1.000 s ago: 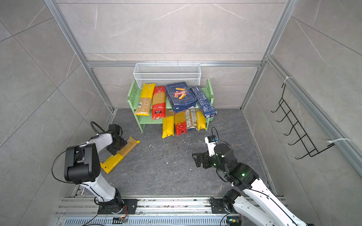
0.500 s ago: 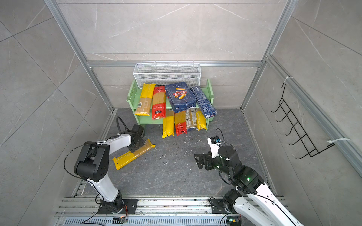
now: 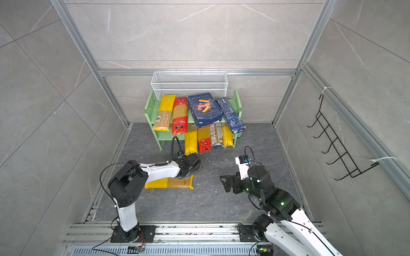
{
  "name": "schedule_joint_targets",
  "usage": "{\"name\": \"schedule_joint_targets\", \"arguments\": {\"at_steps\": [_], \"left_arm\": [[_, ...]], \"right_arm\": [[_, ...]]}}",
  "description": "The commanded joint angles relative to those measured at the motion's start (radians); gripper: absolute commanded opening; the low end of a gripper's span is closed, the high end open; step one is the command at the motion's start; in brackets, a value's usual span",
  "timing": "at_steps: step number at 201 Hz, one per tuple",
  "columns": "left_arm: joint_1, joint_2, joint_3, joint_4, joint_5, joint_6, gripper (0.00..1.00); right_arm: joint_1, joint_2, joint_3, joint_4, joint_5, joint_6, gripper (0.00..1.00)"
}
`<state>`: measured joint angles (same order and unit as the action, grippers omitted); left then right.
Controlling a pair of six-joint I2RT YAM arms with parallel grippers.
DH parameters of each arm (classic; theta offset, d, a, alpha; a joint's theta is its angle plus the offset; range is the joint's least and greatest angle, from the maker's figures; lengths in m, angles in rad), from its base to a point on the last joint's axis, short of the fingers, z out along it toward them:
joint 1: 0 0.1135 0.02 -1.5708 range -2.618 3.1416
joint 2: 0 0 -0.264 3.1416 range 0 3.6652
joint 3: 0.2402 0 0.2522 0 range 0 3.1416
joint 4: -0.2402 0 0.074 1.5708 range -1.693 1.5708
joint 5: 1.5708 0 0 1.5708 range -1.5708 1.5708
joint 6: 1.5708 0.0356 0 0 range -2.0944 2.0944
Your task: Place and organize the pasta boxes and bags onto the shelf
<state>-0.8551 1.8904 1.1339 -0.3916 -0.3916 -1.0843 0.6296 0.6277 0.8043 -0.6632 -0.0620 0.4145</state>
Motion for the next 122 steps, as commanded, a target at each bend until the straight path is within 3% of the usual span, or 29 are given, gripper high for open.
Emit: {"name": "schedule_joint_targets", "arguments": {"at_steps": [1, 31, 80, 122], "left_arm": [[-0.029, 0.004, -0.112, -0.129, 0.14, -0.094, 0.61], [-0.028, -0.14, -0.261, -0.116, 0.114, -0.115, 0.64], [-0.057, -0.229, -0.495, 0.008, 0.161, -0.207, 0.63], [-0.16, -0.35, -0.487, -0.158, 0.064, -0.243, 0.64]], "right_arm": [[-0.004, -0.008, 0.03, -0.024, -0.01, 0.009, 1.0], [-0.004, 0.003, 0.021, -0.001, -0.035, 0.031, 1.0], [-0.003, 0.006, 0.013, 0.021, -0.061, 0.056, 1.0], [-0.004, 0.013, 0.009, 0.026, -0.067, 0.064, 1.0]]}}
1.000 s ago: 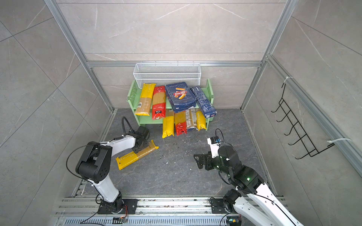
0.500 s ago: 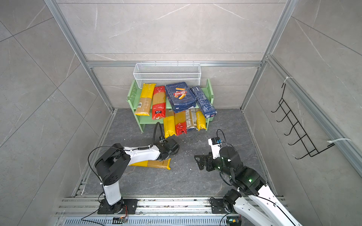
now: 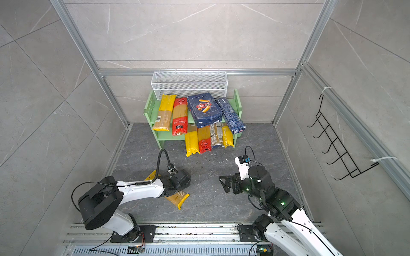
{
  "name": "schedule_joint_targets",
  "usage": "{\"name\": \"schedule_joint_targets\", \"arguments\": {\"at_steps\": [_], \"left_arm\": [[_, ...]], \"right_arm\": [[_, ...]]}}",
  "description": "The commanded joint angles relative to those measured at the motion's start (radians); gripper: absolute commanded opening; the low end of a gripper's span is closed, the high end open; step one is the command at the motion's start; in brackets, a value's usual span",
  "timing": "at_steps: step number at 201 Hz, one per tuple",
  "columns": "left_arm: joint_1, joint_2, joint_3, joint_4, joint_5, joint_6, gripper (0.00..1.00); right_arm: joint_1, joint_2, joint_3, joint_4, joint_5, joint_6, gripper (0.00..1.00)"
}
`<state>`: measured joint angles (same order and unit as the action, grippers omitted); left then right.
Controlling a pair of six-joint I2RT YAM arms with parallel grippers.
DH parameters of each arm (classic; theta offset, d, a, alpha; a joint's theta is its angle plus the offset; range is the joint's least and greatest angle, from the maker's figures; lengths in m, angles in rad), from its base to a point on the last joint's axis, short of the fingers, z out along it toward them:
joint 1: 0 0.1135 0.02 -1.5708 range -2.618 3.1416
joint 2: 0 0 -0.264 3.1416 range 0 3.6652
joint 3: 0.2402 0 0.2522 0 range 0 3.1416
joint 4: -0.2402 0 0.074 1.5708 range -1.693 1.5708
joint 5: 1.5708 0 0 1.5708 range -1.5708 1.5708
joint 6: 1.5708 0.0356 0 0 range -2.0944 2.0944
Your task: Place and organize the pasta boxes and bags onto the shelf
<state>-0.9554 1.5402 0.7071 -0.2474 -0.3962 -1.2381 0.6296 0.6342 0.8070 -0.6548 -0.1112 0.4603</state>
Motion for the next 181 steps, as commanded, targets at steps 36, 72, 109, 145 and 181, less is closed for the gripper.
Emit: {"name": "schedule_joint_targets", "arguments": {"at_steps": [36, 72, 109, 145, 181], "left_arm": [[-0.093, -0.129, -0.156, -0.344, 0.069, -0.177, 0.64], [-0.176, -0.247, -0.147, -0.46, -0.003, -0.238, 0.66], [-0.362, -0.172, 0.105, -0.785, -0.177, -0.37, 0.75], [-0.54, -0.065, 0.143, -0.976, -0.211, -0.721, 0.92], [-0.614, -0.062, 0.01, -0.971, -0.156, -0.965, 1.0]], "right_arm": [[-0.003, 0.011, -0.008, 0.042, -0.035, 0.024, 1.0], [-0.003, 0.051, -0.023, 0.079, -0.052, 0.014, 1.0], [-0.004, 0.108, -0.041, 0.145, -0.087, 0.013, 1.0], [-0.003, 0.178, -0.035, 0.194, -0.135, 0.0, 1.0], [-0.004, 0.197, -0.013, 0.19, -0.154, -0.026, 1.0]]}}
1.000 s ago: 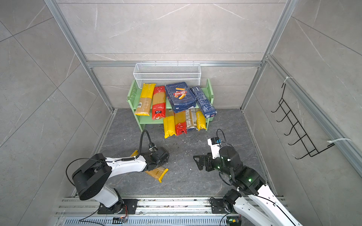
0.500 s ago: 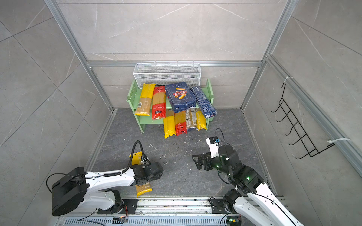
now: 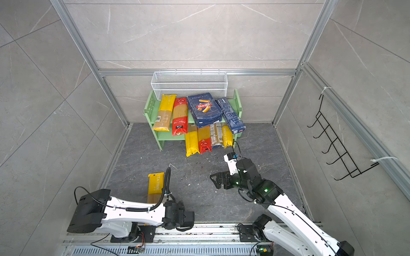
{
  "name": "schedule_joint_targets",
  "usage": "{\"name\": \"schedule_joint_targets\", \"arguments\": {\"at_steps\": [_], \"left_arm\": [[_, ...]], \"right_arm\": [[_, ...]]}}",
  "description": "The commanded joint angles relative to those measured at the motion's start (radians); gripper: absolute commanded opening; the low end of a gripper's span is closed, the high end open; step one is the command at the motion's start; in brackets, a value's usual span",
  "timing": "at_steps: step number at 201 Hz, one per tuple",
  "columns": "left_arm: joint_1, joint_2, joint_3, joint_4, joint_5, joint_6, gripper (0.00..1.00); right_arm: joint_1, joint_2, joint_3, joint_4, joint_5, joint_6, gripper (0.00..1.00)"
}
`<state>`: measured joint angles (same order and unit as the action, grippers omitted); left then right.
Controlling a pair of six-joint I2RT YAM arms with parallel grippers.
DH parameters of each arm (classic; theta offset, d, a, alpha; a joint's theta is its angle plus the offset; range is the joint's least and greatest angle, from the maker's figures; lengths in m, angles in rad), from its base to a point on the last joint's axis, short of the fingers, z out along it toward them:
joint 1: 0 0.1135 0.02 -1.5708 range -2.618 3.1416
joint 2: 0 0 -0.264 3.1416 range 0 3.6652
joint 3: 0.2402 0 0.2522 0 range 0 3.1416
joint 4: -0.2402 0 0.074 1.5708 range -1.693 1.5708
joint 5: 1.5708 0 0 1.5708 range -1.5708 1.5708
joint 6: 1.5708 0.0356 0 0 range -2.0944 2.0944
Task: Place and organize the pasta boxes and bags onto the shelf
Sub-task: 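Close the left gripper on the bag end and tilt it upright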
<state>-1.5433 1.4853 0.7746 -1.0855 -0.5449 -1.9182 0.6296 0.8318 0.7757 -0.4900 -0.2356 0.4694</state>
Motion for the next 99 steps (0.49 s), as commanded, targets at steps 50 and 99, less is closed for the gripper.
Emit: {"name": "schedule_joint_targets", "arguments": {"at_steps": [50, 99], "left_arm": [[-0.028, -0.165, -0.163, -0.242, -0.032, -0.428, 1.0], [-0.027, -0.346, -0.299, -0.149, -0.081, -0.433, 1.0]], "right_arm": [[-0.004, -0.013, 0.015, 0.015, -0.025, -0.05, 0.99], [-0.004, -0.034, 0.04, -0.031, 0.011, -0.063, 1.0]]}}
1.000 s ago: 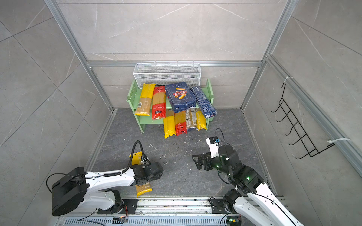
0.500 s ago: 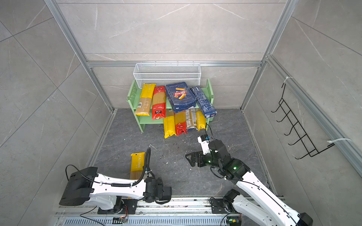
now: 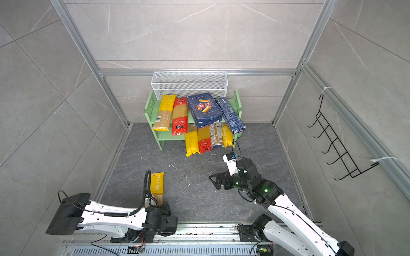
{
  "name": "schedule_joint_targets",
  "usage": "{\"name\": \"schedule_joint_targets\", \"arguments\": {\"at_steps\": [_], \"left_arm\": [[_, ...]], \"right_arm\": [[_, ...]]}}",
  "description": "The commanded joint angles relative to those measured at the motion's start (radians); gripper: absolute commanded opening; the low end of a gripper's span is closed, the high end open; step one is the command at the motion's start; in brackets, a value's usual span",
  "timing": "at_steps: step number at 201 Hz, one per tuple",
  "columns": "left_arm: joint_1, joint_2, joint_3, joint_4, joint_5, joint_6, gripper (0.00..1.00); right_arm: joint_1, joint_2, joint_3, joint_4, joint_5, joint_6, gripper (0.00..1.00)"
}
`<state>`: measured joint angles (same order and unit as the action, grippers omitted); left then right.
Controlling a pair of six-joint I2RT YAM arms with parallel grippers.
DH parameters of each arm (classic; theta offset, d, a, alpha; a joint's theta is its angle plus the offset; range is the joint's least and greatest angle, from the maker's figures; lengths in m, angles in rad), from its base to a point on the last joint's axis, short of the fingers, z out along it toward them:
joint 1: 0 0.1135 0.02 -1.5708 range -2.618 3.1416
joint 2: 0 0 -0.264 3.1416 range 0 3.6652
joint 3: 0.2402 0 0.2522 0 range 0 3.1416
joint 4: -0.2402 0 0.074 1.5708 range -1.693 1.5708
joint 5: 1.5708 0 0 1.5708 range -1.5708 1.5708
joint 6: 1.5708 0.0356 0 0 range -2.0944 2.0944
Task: Place and organize the pasta boxes and bags onto the shelf
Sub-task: 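Close the left gripper on the bag end and tilt it upright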
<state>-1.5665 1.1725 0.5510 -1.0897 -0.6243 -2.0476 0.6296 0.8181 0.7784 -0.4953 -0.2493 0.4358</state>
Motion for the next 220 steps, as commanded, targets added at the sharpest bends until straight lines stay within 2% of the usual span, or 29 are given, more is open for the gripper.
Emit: {"name": "schedule_joint_targets", "arguments": {"at_steps": [1, 26, 54, 81, 123, 168, 220], "left_arm": [[-0.004, -0.032, -0.076, -0.144, -0.001, -0.304, 1.0], [0.051, 0.026, -0.083, -0.079, 0.066, -0.247, 1.0], [0.053, 0.074, -0.113, -0.017, 0.122, -0.265, 1.0], [0.052, 0.104, -0.135, 0.077, 0.135, -0.25, 0.99], [0.055, 0.261, -0.125, 0.232, 0.147, -0.215, 0.99], [0.086, 0.312, -0.191, 0.417, 0.182, -0.167, 0.95], [0.118, 0.484, -0.207, 0.64, 0.226, -0.087, 0.96]], "right_arm": [[-0.004, -0.02, 0.039, -0.027, 0.024, -0.028, 1.0], [-0.003, -0.03, 0.052, -0.044, 0.035, -0.019, 1.0], [-0.004, -0.039, 0.055, -0.039, 0.04, 0.003, 0.99], [-0.004, -0.042, 0.057, -0.039, 0.039, 0.016, 1.0], [-0.004, -0.05, 0.07, -0.066, 0.054, 0.004, 0.99], [-0.004, -0.066, 0.072, -0.083, 0.063, -0.006, 1.0], [-0.004, -0.082, 0.071, -0.099, 0.071, -0.002, 0.99]]}}
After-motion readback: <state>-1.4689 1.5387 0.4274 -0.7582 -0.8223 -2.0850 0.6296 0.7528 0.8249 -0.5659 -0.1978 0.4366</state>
